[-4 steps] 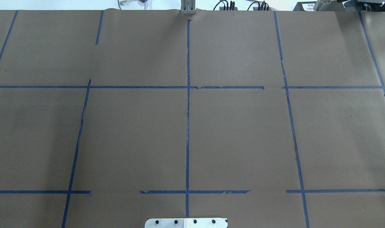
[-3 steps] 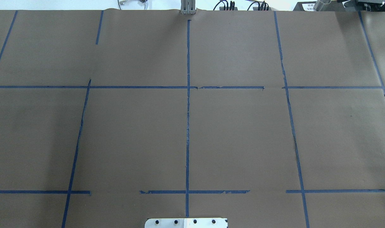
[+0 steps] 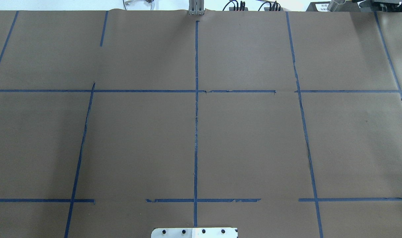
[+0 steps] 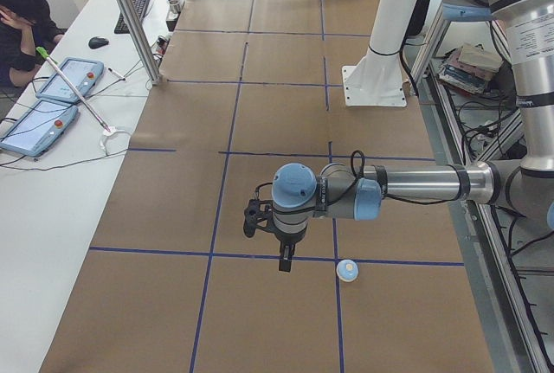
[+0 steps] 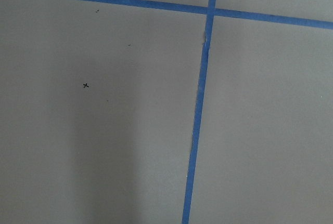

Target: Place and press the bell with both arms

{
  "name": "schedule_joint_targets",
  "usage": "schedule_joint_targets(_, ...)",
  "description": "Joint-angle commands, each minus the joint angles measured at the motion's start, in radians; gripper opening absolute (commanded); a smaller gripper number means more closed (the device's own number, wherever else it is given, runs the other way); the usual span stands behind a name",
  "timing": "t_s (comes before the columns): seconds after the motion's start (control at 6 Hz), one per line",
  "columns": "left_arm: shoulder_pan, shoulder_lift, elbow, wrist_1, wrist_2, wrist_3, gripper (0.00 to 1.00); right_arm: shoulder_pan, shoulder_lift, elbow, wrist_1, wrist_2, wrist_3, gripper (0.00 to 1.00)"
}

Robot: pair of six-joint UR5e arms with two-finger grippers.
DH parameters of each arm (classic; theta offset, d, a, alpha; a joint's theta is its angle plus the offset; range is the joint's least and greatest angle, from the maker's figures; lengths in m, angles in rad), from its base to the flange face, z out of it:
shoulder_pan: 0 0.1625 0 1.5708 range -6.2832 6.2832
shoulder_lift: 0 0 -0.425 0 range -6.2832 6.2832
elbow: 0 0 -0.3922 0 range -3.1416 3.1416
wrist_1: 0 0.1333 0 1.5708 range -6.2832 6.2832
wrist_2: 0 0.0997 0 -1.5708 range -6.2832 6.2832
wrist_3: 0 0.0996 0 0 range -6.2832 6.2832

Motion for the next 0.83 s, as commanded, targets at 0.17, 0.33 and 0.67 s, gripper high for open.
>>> schedule_joint_targets(0.17, 0.029, -0.006, -0.021, -0.115, -0.029, -0.006, 1.0, 0.002, -0.001, 0.003, 0.0, 0.0, 0.0, 1.0)
schedule_joint_targets(0.33, 0.116, 0.052, -0.015, -0.133, -0.016, -0.041, 1.0, 0.0, -0.003, 0.006, 0.0, 0.0, 0.0, 1.0)
schedule_joint_targets(0.67, 0.283, 0.169, 0.017, -0.304, 0.103, -0.235, 1.0, 0.0, -0.006, 0.006, 0.0, 0.0, -0.002, 1.0)
